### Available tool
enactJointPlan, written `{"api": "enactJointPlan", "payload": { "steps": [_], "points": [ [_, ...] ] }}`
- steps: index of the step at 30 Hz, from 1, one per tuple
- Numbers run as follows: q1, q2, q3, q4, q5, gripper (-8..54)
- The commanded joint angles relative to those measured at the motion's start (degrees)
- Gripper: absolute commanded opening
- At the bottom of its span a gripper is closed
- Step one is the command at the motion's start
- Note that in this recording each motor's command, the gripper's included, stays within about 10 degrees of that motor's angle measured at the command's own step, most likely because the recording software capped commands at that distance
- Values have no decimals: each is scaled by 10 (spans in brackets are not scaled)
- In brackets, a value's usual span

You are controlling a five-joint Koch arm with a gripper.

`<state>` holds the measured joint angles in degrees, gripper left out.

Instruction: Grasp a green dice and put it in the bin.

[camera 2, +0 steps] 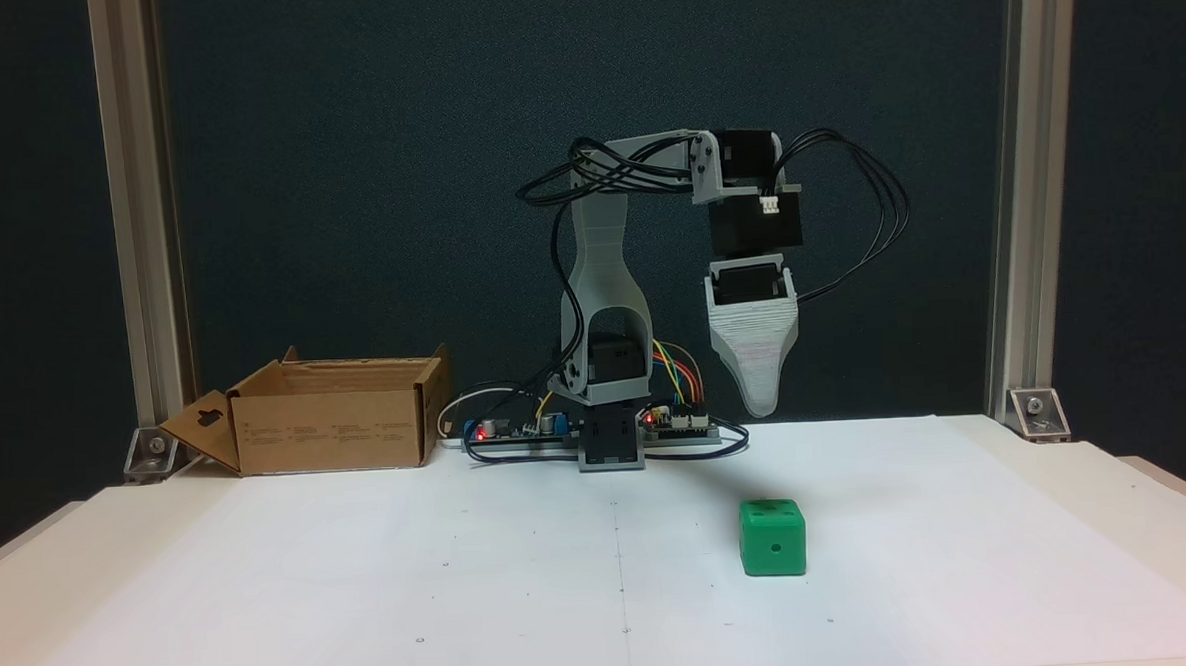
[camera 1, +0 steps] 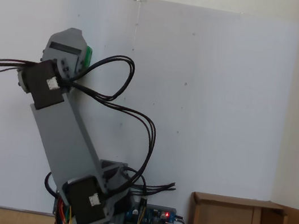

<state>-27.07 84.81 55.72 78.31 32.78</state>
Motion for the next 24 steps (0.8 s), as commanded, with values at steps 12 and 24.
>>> {"api": "enactJointPlan", "payload": {
  "steps": [12, 24],
  "points": [
    [9, 0, -13, -38, -45, 413],
    [17, -39, 54, -112, -45, 413]
  ]
}}
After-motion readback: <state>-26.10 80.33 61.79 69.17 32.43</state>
